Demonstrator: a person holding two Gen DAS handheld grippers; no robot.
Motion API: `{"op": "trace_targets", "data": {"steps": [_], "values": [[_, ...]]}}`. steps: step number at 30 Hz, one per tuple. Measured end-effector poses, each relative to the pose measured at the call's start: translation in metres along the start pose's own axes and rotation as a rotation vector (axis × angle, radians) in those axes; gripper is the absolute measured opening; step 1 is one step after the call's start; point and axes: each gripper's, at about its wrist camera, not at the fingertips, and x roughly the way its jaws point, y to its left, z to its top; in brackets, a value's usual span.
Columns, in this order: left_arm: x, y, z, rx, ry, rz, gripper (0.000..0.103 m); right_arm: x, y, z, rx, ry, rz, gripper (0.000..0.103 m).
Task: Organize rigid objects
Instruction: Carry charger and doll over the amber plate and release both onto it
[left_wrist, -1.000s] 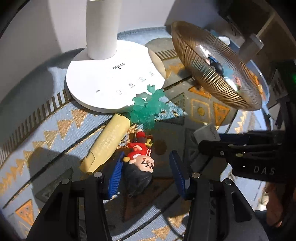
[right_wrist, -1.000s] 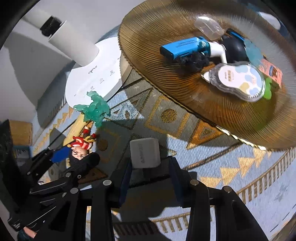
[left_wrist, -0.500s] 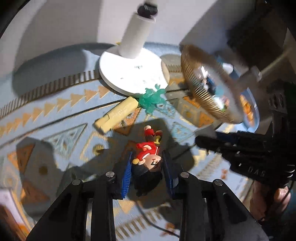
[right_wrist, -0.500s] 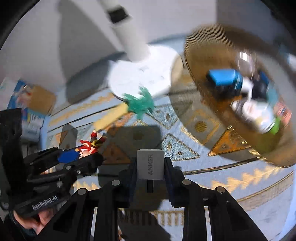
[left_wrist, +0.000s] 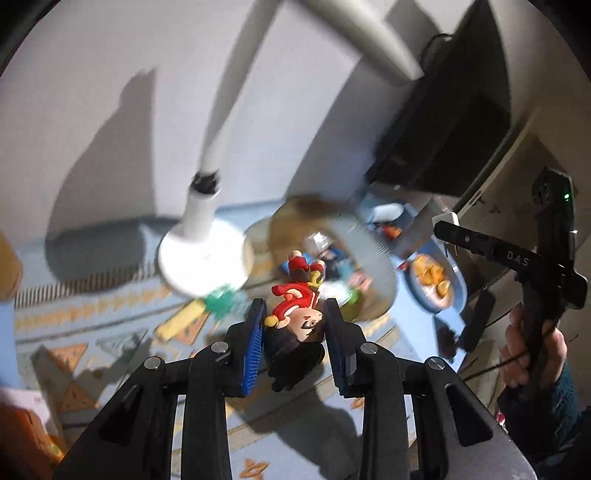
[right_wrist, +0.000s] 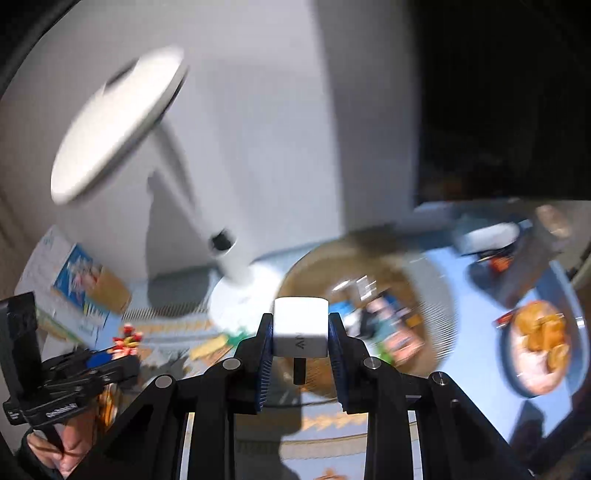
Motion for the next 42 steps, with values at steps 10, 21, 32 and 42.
{"op": "trace_targets", "data": {"steps": [10,21,32,42], "values": [[0.027,-0.075,0.018,0.034,-0.032,-0.075,0.028,-0.04,-0.078,0.026,0.026,-0.073,-0.119,0.027],[0.105,-0.085,0.022,-0.002,0.069,-0.034,0.028,0.028,-0.114,0.018,0.005,0.106,-0.051,0.027],[0.169,-0.069,0.022,-0.045,0.207,-0.004,0.028,0.107,-0.139,0.011,-0.012,0.313,-0.044,0.027],[0.186,-0.074,0.028,0.017,0.207,0.086,0.093,0.142,-0.163,0.015,0.069,0.371,-0.053,0.044]]}}
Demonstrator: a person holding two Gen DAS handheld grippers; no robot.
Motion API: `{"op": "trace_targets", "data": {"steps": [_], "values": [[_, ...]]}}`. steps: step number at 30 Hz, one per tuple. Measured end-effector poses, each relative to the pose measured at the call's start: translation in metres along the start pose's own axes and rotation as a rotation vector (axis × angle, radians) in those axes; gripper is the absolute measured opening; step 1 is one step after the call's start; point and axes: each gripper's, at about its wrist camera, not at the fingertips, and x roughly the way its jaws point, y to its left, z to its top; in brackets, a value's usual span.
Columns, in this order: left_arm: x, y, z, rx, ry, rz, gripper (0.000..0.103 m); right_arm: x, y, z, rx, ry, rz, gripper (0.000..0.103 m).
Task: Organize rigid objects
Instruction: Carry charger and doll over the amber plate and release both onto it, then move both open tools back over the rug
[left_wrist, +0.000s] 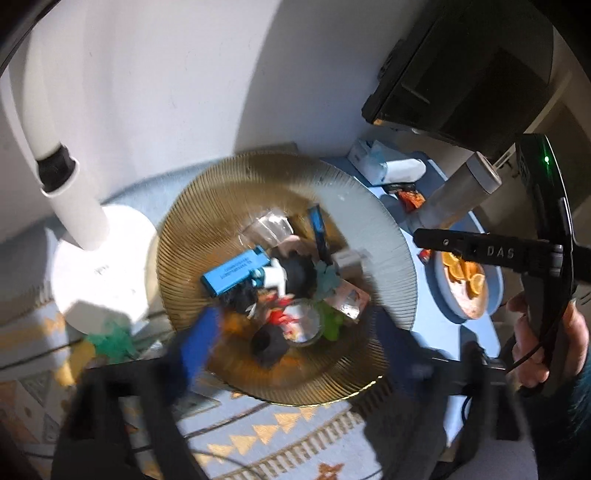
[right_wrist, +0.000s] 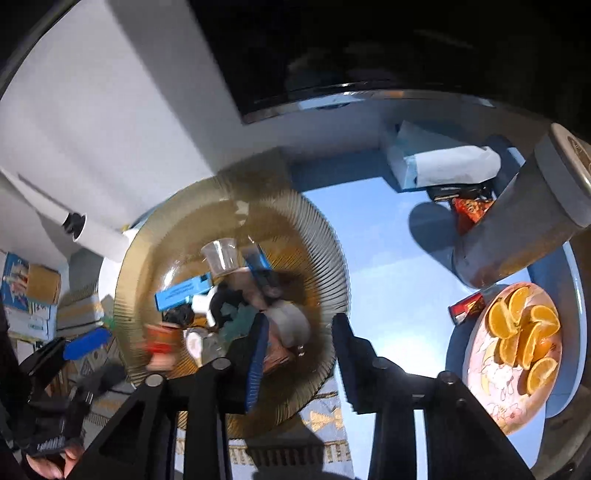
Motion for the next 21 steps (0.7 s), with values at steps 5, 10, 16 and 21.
{"op": "trace_targets", "data": {"steps": [5,10,16,21], "values": [[-0.006,0.017,-0.016,-0.054,0.047,-0.016,0.093,-0.015,-0.002,-0.002,0.028,-0.045,0.048,0.055],[-0.028,0.036,-0.035,-0.129,0.025,-0.009,0.093,-0.029,0.016,-0.013,-0.01,-0.058,0.065,0.055],[-0.057,0.059,-0.058,-0.21,-0.015,0.028,0.093,-0.04,0.039,-0.033,-0.019,-0.06,0.1,0.059],[-0.079,0.098,-0.086,-0.301,-0.014,0.075,0.093,-0.035,0.058,-0.053,0.005,-0.021,0.16,0.06]]}}
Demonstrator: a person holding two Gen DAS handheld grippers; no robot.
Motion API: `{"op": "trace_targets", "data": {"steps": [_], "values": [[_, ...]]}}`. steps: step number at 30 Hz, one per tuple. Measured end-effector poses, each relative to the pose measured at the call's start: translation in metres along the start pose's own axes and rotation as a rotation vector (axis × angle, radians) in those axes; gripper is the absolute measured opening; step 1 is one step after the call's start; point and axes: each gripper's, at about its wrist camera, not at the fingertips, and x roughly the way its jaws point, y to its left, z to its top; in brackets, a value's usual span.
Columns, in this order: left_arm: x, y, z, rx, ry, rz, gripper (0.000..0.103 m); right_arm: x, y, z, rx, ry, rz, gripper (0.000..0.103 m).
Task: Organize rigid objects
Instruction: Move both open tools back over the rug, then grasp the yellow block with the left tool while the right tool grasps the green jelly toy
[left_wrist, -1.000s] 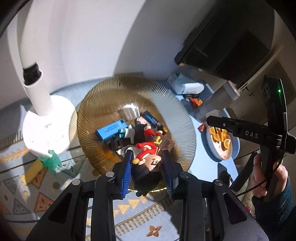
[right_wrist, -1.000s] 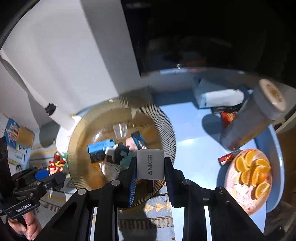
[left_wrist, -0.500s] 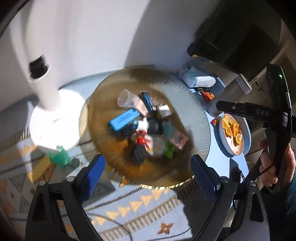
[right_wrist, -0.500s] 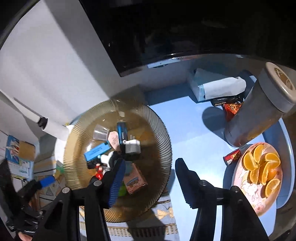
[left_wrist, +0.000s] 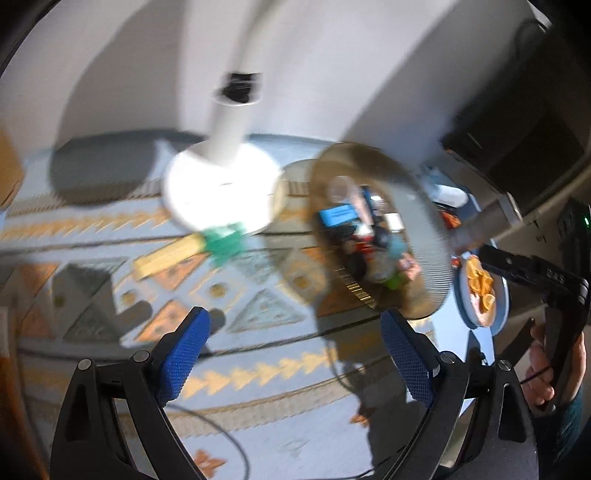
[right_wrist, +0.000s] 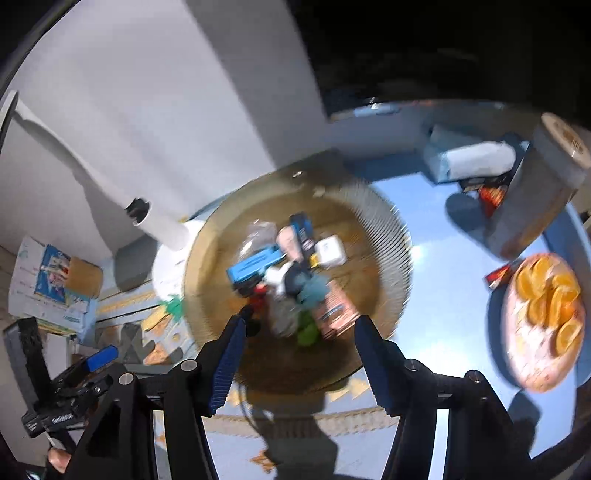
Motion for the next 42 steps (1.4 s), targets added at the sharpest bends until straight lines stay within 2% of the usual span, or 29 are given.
{"op": "trace_targets", "data": {"steps": [4,10,13,16,21,23,26,27,31,36,40,42], "values": [[-0.015,0.037,-0.01,-0.055,-0.002,0.011,0.093,0.008,0.021,-0.016,0.01,0.027,0.032,0.06],[-0.029,0.069,-0.017,-0.043,-0.006,0.045,0.093,0.026,0.07,-0.037,-0.022,0.079,0.114,0.06],[-0.033,0.078,-0.016,0.003,-0.004,0.063,0.093,0.04,0.107,-0.047,-0.06,0.107,0.15,0.06],[-0.035,0.085,-0.011,0.077,0.009,0.117,0.093,0.053,0.133,-0.051,-0.074,0.13,0.182,0.06],[-0.033,0.099,0.003,0.161,0.025,0.113,0.093,0.078,0.158,-0.054,-0.008,0.176,0.258,0.06],[-0.025,0.103,0.01,0.206,0.035,0.098,0.093,0.09,0.166,-0.052,0.014,0.199,0.24,0.059],[-0.006,0.103,0.018,0.286,0.063,0.068,0.093,0.11,0.176,-0.049,0.029,0.204,0.097,0.06],[0.0,0.103,0.019,0.295,0.072,0.058,0.093,0.116,0.176,-0.047,0.039,0.205,0.085,0.06],[0.035,0.111,0.033,0.303,0.125,-0.002,0.092,0.144,0.177,-0.036,0.102,0.205,0.076,0.059],[0.068,0.11,0.046,0.391,0.137,0.018,0.092,0.172,0.173,-0.019,0.185,0.206,0.076,0.059],[0.091,0.113,0.056,0.398,0.151,0.0,0.091,0.193,0.171,-0.007,0.253,0.225,0.063,0.059],[0.098,0.11,0.058,0.415,0.151,-0.005,0.087,0.2,0.172,-0.003,0.263,0.227,0.053,0.059]]}}
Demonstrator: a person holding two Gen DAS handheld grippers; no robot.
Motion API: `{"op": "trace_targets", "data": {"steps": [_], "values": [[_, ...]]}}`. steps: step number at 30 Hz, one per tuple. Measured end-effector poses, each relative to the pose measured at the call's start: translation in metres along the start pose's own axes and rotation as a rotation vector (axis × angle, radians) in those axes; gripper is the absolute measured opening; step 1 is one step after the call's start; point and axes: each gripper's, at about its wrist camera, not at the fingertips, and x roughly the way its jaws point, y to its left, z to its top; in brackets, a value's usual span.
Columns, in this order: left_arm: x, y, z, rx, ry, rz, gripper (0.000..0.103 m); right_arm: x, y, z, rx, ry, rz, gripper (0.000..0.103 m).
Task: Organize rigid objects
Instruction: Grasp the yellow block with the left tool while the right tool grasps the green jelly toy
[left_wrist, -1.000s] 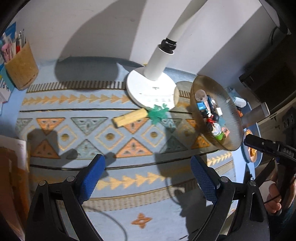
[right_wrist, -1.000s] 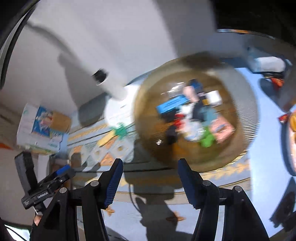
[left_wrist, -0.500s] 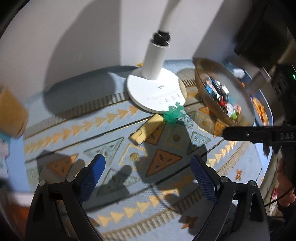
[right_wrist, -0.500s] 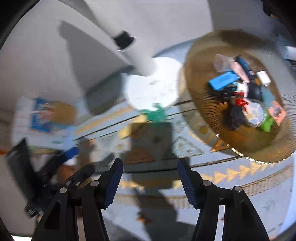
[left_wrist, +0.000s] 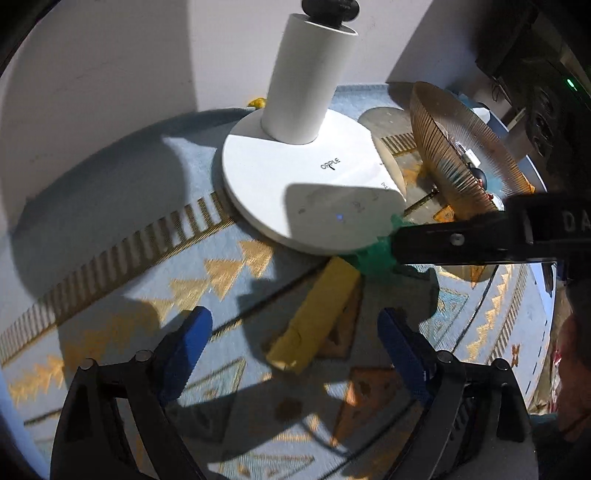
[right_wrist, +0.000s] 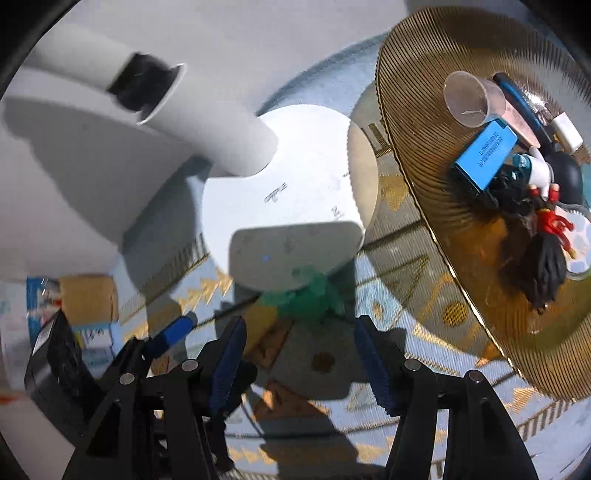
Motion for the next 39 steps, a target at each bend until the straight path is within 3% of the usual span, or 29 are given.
{"op": "trace_targets", "data": {"steps": [2,7,9,10,11,14,19,25,30,31,34,35,36,39], "values": [[0.007,-0.004,0.0,0.025,0.018,-0.005,0.078,0.008,0.003,0.003,-0.004,0.012,-0.009,0.059],[0.01,-0.016,-0.002,0.073,0.006,0.048,0.073,0.024,0.004,0.006,-0.026,0.017,-0.084,0.059],[0.009,-0.017,-0.001,0.076,-0.004,0.072,0.048,0.023,0.004,0.007,-0.031,-0.007,-0.087,0.059],[0.008,-0.017,0.0,0.075,-0.004,0.074,0.044,0.024,0.004,0.008,-0.036,-0.013,-0.095,0.054],[0.007,-0.018,0.0,0.065,0.0,0.042,0.029,0.024,0.003,0.008,-0.04,-0.012,-0.101,0.048],[0.006,-0.022,-0.003,0.054,-0.008,0.057,0.025,0.021,-0.003,0.008,-0.035,-0.015,-0.069,0.042],[-0.009,-0.016,-0.02,-0.046,-0.008,0.029,0.014,-0.001,-0.005,-0.009,-0.097,-0.036,-0.057,0.041],[-0.027,-0.008,-0.056,-0.209,0.002,-0.089,0.014,-0.038,0.0,-0.054,-0.346,-0.037,-0.159,0.041],[-0.031,-0.009,-0.067,-0.246,0.013,-0.081,0.017,-0.046,-0.013,-0.095,-0.478,-0.004,-0.287,0.042],[-0.031,-0.009,-0.063,-0.249,0.014,-0.081,0.022,-0.044,-0.017,-0.098,-0.483,0.003,-0.308,0.042],[-0.03,-0.011,-0.041,-0.222,-0.013,-0.014,0.054,-0.031,-0.023,-0.102,-0.515,0.049,-0.409,0.042],[-0.025,-0.013,-0.034,-0.209,-0.008,0.015,0.074,-0.028,-0.023,-0.101,-0.517,0.057,-0.419,0.043],[-0.02,-0.014,-0.027,-0.197,-0.002,0.042,0.079,-0.029,-0.022,-0.1,-0.509,0.053,-0.398,0.046],[-0.003,-0.023,-0.013,-0.129,0.029,0.071,0.075,-0.044,-0.033,-0.096,-0.439,0.032,-0.254,0.064]]}}
